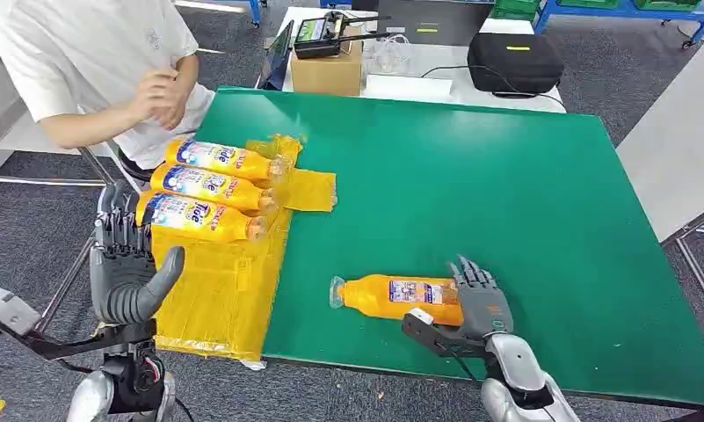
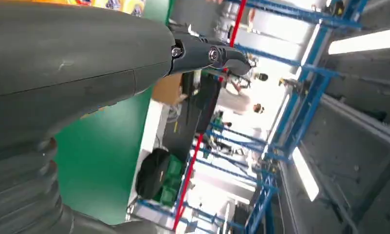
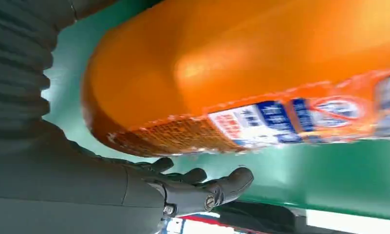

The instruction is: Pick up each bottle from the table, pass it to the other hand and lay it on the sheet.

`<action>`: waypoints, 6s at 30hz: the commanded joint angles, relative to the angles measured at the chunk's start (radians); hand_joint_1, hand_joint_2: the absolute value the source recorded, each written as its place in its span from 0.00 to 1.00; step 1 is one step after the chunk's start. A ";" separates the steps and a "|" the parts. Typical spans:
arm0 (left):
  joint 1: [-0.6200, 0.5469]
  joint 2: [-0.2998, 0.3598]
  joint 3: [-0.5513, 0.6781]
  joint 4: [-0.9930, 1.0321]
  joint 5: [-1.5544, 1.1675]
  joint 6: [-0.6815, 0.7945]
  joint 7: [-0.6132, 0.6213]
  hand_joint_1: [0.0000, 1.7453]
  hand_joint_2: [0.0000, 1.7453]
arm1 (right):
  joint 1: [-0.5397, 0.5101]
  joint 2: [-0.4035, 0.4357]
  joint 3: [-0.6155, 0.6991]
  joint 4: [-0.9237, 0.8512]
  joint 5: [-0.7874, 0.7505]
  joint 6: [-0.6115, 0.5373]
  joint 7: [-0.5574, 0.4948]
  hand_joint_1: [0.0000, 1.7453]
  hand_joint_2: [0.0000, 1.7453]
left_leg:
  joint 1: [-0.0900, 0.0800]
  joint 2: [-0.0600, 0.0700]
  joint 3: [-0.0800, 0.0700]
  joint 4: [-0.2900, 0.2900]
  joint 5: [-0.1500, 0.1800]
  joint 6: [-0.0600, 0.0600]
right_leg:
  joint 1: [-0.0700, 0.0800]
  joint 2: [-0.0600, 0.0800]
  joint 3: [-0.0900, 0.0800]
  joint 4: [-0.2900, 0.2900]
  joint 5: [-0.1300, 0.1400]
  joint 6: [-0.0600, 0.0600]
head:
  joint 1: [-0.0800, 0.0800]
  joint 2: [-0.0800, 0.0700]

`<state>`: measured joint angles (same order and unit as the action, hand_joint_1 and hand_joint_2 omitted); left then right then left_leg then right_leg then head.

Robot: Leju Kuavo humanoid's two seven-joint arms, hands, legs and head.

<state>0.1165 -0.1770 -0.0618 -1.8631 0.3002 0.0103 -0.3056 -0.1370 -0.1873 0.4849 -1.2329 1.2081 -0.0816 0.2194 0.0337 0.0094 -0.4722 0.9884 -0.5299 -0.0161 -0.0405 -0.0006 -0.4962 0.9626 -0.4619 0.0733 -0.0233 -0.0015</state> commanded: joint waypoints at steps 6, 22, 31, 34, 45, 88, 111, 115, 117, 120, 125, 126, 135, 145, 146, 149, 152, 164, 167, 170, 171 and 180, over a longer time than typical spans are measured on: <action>-0.046 0.027 -0.034 0.100 0.001 -0.031 0.011 0.00 1.00 | -0.053 -0.063 -0.029 0.102 -0.091 0.074 -0.020 1.00 1.00 | 0.000 -0.003 0.000 -0.003 0.002 0.003 | 0.001 -0.002 0.000 -0.003 0.002 -0.005 | 0.000 0.000; -0.148 0.066 -0.105 0.192 0.050 -0.015 0.013 0.00 1.00 | -0.178 0.042 -0.031 0.471 -0.312 0.000 -0.260 1.00 1.00 | 0.001 0.000 0.003 -0.002 0.001 0.001 | 0.001 0.000 0.002 -0.002 0.001 -0.003 | -0.001 0.000; -0.149 0.070 -0.110 0.192 0.050 -0.013 0.012 0.00 1.00 | -0.186 0.053 -0.020 0.502 -0.329 -0.021 -0.325 1.00 1.00 | 0.001 0.001 0.005 -0.004 0.003 0.003 | 0.002 0.001 0.004 -0.005 0.003 -0.006 | 0.000 0.000; -0.162 0.075 -0.130 0.204 0.015 0.021 -0.034 0.00 1.00 | -0.128 0.079 -0.097 0.418 -0.519 0.003 -0.529 1.00 1.00 | 0.001 0.001 0.008 -0.002 0.002 0.002 | 0.002 0.001 0.006 -0.002 0.001 -0.004 | 0.000 0.000; -0.076 0.056 -0.206 0.323 -0.079 0.117 -0.077 0.00 1.00 | 0.035 0.143 -0.214 0.114 -0.792 0.051 -0.725 1.00 1.00 | 0.000 -0.002 0.000 -0.002 0.000 0.002 | 0.000 -0.001 0.001 -0.001 0.000 -0.002 | 0.000 0.000; -0.039 0.084 -0.409 0.394 0.065 0.072 -0.030 0.00 1.00 | -0.017 0.306 0.105 0.114 -0.882 0.028 -0.741 1.00 1.00 | 0.000 0.000 -0.006 -0.003 0.000 0.003 | 0.001 0.002 -0.006 -0.002 0.001 -0.005 | 0.000 0.000; 0.013 0.144 -0.400 0.306 0.090 -0.205 -0.056 0.00 1.00 | -0.051 0.301 0.131 0.189 -0.885 0.040 -0.733 1.00 1.00 | 0.000 -0.001 -0.008 -0.002 0.000 0.001 | 0.000 0.000 -0.007 -0.001 0.000 -0.003 | 0.000 0.000; 0.012 0.143 -0.398 0.317 0.131 -0.223 -0.038 0.00 1.00 | -0.047 0.304 0.125 0.191 -0.886 0.042 -0.733 1.00 1.00 | 0.000 0.000 -0.007 -0.003 0.001 0.002 | 0.001 0.001 -0.007 -0.001 0.001 -0.004 | 0.000 0.000; 0.015 0.150 -0.409 0.325 0.151 -0.238 -0.027 0.00 1.00 | -0.043 0.308 0.116 0.193 -0.892 0.046 -0.736 1.00 1.00 | 0.000 -0.001 -0.007 -0.003 0.001 0.002 | 0.001 0.000 -0.007 -0.002 0.001 -0.004 | 0.000 0.000; 0.020 0.156 -0.429 0.317 0.094 -0.208 -0.046 0.00 1.00 | -0.038 0.319 0.099 0.201 -0.904 0.043 -0.732 1.00 1.00 | 0.000 0.000 -0.007 -0.002 0.000 0.002 | 0.000 0.000 -0.007 -0.001 0.000 -0.003 | 0.000 0.000; 0.021 0.155 -0.434 0.313 0.077 -0.192 -0.047 0.00 1.00 | -0.037 0.322 0.098 0.203 -0.895 0.029 -0.721 1.00 1.00 | 0.000 -0.001 -0.007 -0.003 0.000 0.002 | 0.001 0.000 -0.007 -0.001 0.000 -0.004 | 0.000 0.000; 0.021 0.155 -0.434 0.313 0.077 -0.192 -0.047 0.00 1.00 | -0.037 0.322 0.098 0.203 -0.895 0.029 -0.721 1.00 1.00 | 0.000 -0.001 -0.006 -0.004 0.000 0.003 | 0.001 0.000 -0.005 -0.003 0.000 -0.005 | 0.000 0.000; 0.008 0.153 -0.447 0.346 0.079 -0.111 0.026 0.00 1.00 | -0.034 0.330 0.107 0.210 -0.882 0.017 -0.704 1.00 1.00 | 0.000 -0.001 -0.007 -0.002 0.001 0.002 | 0.001 0.000 -0.007 -0.001 0.001 -0.004 | 0.000 0.000; -0.049 0.118 -0.420 0.387 0.102 -0.088 0.023 0.00 1.00 | -0.092 0.333 0.215 0.280 -0.827 0.014 -0.703 1.00 1.00 | 0.000 0.000 -0.007 -0.003 0.001 0.002 | 0.001 0.001 -0.007 -0.001 0.001 -0.004 | 0.000 0.000; -0.052 0.116 -0.420 0.387 0.102 -0.088 0.024 0.00 1.00 | -0.095 0.333 0.224 0.284 -0.820 0.014 -0.704 1.00 1.00 | 0.000 0.000 -0.006 -0.003 0.001 0.003 | 0.001 0.001 -0.006 -0.002 0.001 -0.005 | 0.000 0.000; -0.063 0.109 -0.423 0.399 0.084 -0.053 0.049 0.00 1.00 | -0.105 0.338 0.254 0.297 -0.792 -0.001 -0.700 1.00 1.00 | 0.000 -0.001 -0.007 -0.003 0.001 0.002 | 0.001 0.000 -0.006 -0.002 0.001 -0.004 | 0.000 0.000; -0.073 0.099 -0.423 0.411 0.083 -0.033 0.056 0.00 1.00 | -0.113 0.336 0.285 0.302 -0.764 -0.017 -0.699 1.00 1.00 | 0.001 -0.001 -0.004 -0.006 0.002 0.004 | 0.002 0.001 -0.003 -0.005 0.002 -0.008 | 0.000 0.000; -0.056 0.071 -0.367 0.336 0.219 -0.048 0.029 1.00 1.00 | -0.112 0.355 0.349 0.326 -0.804 -0.005 -0.722 0.00 1.00 | 0.000 -0.002 -0.007 -0.002 0.000 0.002 | 0.001 -0.001 -0.006 -0.001 0.000 -0.004 | 0.000 0.000; -0.056 0.071 -0.367 0.336 0.219 -0.048 0.029 1.00 1.00 | -0.112 0.355 0.349 0.326 -0.804 -0.005 -0.722 0.00 1.00 | 0.000 -0.001 -0.008 -0.001 0.000 0.002 | 0.001 0.000 -0.008 0.000 0.000 -0.003 | 0.000 0.000; -0.055 0.070 -0.350 0.333 0.216 -0.029 0.015 1.00 1.00 | -0.106 0.352 0.342 0.308 -0.810 -0.025 -0.735 0.00 0.00 | 0.001 -0.002 -0.007 -0.002 0.000 0.003 | 0.001 0.000 -0.006 -0.001 0.000 -0.004 | 0.000 0.000; -0.056 0.072 -0.338 0.327 0.210 -0.015 0.007 1.00 1.00 | -0.105 0.352 0.337 0.305 -0.811 -0.039 -0.740 0.00 0.00 | 0.000 -0.002 -0.007 -0.003 0.001 0.003 | 0.001 0.000 -0.006 -0.002 0.000 -0.006 | 0.000 0.000; -0.110 0.164 -0.318 0.367 -0.225 0.212 -0.033 1.00 1.00 | -0.048 0.324 0.281 0.242 -0.806 -0.132 -0.785 0.00 0.00 | 0.000 -0.003 -0.007 -0.003 0.001 0.002 | 0.001 -0.002 -0.006 -0.002 0.000 -0.004 | 0.000 0.000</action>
<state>0.0897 -0.0931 -0.3922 -1.5595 0.4153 0.0712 -0.3078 -0.2132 0.1743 0.7789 -0.9640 0.3918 -0.1750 -0.5474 0.0338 0.0092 -0.4815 0.9882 -0.5295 -0.0163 -0.0405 -0.0002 -0.5053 0.9633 -0.4617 0.0735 -0.0233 -0.0015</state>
